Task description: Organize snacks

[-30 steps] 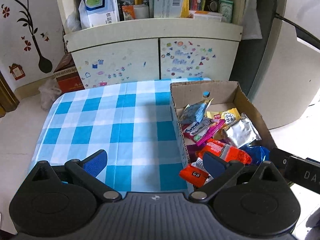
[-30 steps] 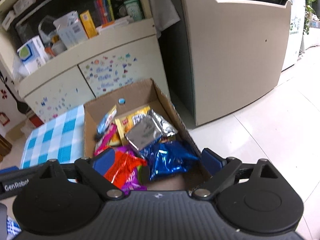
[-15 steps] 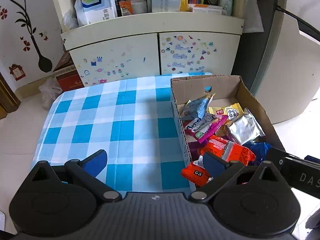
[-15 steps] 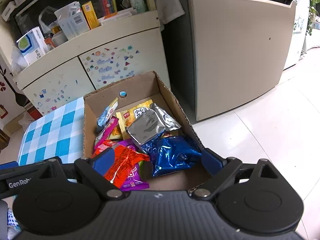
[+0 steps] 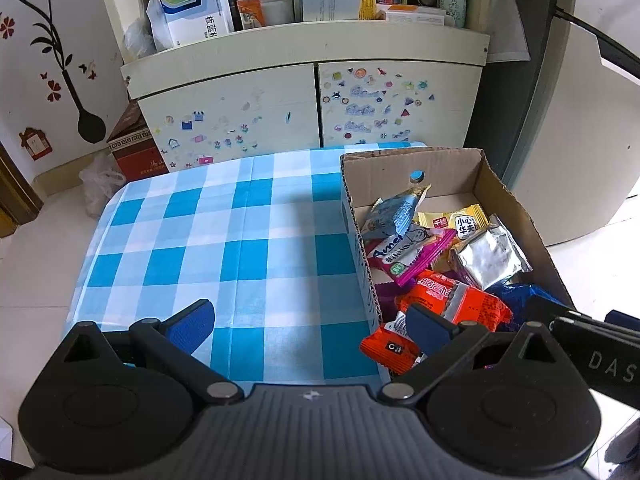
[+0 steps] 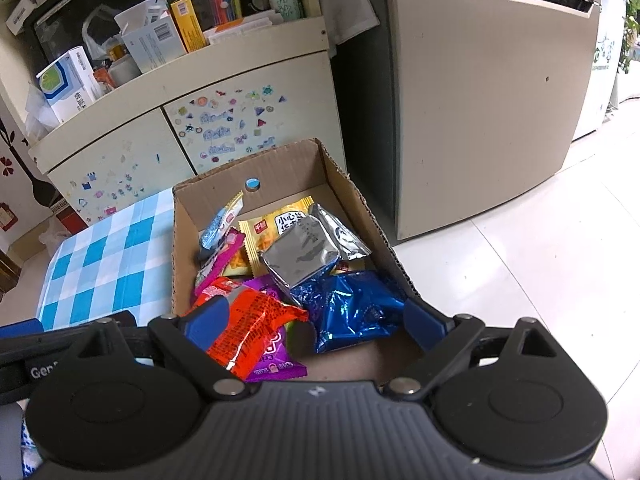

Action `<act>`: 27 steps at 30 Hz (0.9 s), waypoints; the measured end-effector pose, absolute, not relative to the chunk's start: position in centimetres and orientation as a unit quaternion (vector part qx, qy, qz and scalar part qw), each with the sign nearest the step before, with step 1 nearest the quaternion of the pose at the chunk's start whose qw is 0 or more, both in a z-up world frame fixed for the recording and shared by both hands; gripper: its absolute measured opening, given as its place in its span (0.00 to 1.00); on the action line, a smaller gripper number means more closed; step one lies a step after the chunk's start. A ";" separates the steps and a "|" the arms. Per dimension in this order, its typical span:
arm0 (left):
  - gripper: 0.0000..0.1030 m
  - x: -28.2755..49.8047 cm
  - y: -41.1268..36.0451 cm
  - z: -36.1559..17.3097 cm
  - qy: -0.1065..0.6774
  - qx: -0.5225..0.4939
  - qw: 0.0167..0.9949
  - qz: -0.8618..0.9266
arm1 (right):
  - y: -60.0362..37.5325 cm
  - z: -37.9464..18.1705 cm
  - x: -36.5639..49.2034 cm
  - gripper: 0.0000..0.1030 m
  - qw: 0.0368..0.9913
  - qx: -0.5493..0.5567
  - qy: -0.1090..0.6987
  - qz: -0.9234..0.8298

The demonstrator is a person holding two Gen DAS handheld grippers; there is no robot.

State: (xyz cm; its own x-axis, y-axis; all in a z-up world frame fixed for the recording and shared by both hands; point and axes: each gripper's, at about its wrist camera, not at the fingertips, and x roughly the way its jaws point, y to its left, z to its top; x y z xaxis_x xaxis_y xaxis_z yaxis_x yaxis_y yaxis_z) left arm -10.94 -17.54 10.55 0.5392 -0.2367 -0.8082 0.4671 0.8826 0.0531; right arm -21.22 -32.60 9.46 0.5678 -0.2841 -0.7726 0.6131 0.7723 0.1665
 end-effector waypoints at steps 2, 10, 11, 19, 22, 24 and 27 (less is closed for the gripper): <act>1.00 -10.9 -17.5 10.6 0.435 0.133 0.867 -0.203 | -32.6 9.5 -21.2 0.91 0.859 0.213 0.384 -0.261; 1.00 -10.7 -17.5 10.4 0.434 0.137 0.868 -0.199 | -32.4 9.5 -20.9 0.91 0.860 0.208 0.386 -0.261; 1.00 -10.7 -17.5 10.4 0.433 0.138 0.868 -0.198 | -32.4 9.5 -20.9 0.91 0.860 0.208 0.387 -0.261; 1.00 -10.6 -17.7 10.2 0.431 0.147 0.868 -0.196 | -32.3 9.3 -20.6 0.91 0.859 0.203 0.391 -0.261; 1.00 -10.5 -17.8 10.1 0.429 0.151 0.869 -0.196 | -32.3 9.3 -20.5 0.91 0.859 0.203 0.392 -0.260; 1.00 -10.5 -17.8 10.1 0.428 0.152 0.869 -0.195 | -32.3 9.2 -20.4 0.91 0.859 0.203 0.393 -0.260; 1.00 -10.5 -17.8 10.1 0.425 0.157 0.870 -0.194 | -32.3 9.2 -20.3 0.91 0.858 0.202 0.394 -0.259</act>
State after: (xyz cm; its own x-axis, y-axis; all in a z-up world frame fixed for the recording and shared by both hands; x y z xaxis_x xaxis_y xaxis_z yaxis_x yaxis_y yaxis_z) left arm -10.51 -17.77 10.12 0.5634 -0.2036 -0.8007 0.4713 0.8752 0.1092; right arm -20.34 -32.33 9.19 0.5556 -0.2855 -0.7809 0.6037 0.7843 0.1427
